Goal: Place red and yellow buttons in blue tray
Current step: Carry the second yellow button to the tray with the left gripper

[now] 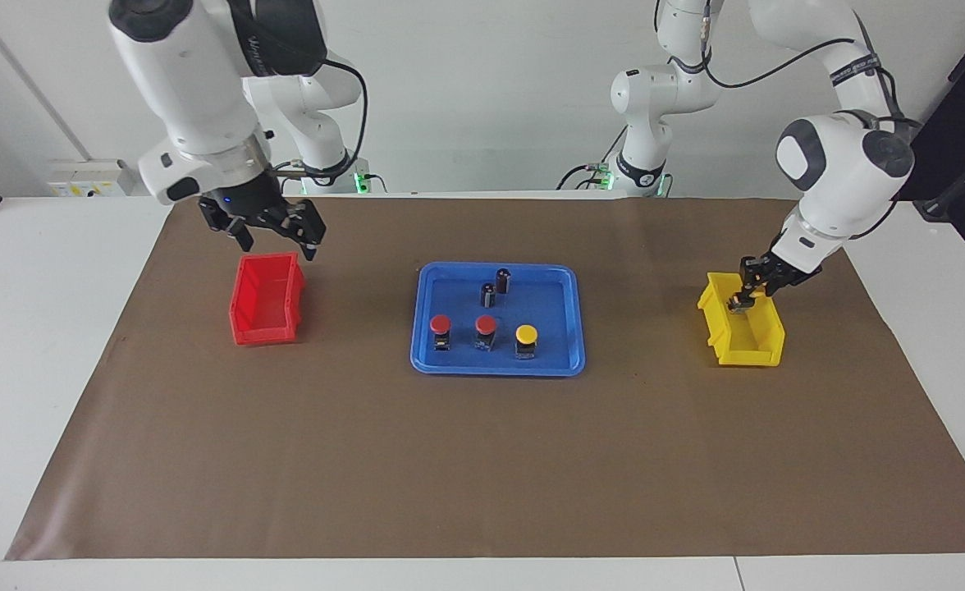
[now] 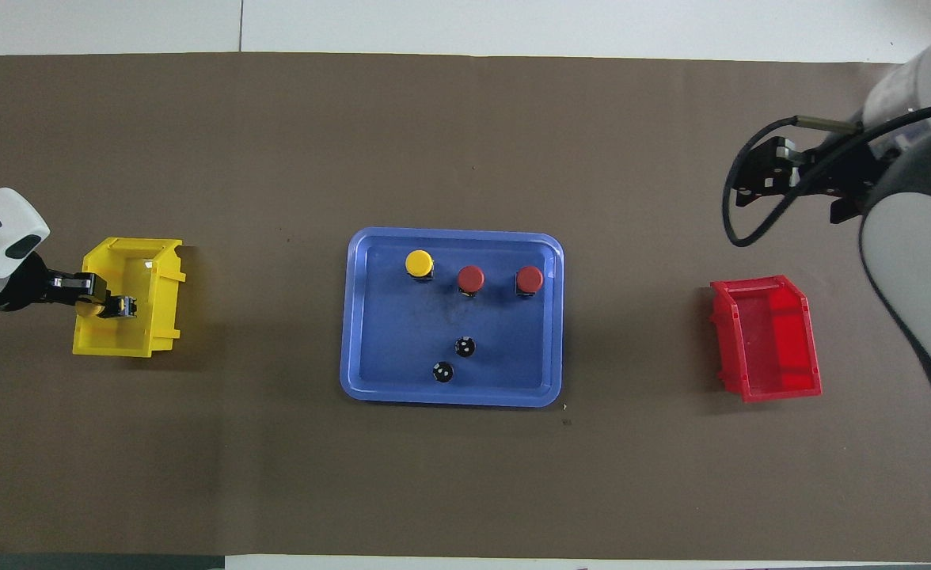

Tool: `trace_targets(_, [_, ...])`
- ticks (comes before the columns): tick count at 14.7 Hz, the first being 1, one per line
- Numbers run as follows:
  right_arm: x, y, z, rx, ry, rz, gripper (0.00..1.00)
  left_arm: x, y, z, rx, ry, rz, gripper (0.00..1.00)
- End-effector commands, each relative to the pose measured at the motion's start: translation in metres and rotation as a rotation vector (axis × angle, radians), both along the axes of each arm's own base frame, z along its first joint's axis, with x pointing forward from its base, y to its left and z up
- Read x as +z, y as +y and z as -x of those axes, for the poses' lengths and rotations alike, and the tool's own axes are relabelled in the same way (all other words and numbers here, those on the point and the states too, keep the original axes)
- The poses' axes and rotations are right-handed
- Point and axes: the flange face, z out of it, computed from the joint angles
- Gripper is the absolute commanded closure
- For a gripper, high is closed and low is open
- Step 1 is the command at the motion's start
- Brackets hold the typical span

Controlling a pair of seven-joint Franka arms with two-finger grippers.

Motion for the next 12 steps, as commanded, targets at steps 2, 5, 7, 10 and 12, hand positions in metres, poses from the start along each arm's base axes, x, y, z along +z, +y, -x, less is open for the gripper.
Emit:
trace_targets(2, [0.026,-0.097,0.029,0.085,0.019,-0.015,0.00,0.049,-0.071,-0.009,0.068,0.006,-0.028,0.92])
trace_targets(5, [0.006,-0.122,0.036,0.149,0.041,-0.007,0.00,0.049,-0.156,-0.002,0.086,-0.034,-0.029,0.94])
trace_targets(7, [-0.009,-0.120,0.034,0.154,0.017,-0.002,0.00,0.035,-0.215,0.003,0.089,-0.034,-0.035,0.95])
trace_targets(10, [-0.017,-0.111,0.038,0.171,0.024,-0.005,0.00,0.001,-0.299,0.012,0.080,-0.018,-0.060,0.96])
trace_targets(12, [-0.018,-0.106,0.042,0.182,0.056,-0.012,0.00,-0.010,-0.333,0.020,0.099,-0.040,-0.050,0.96])
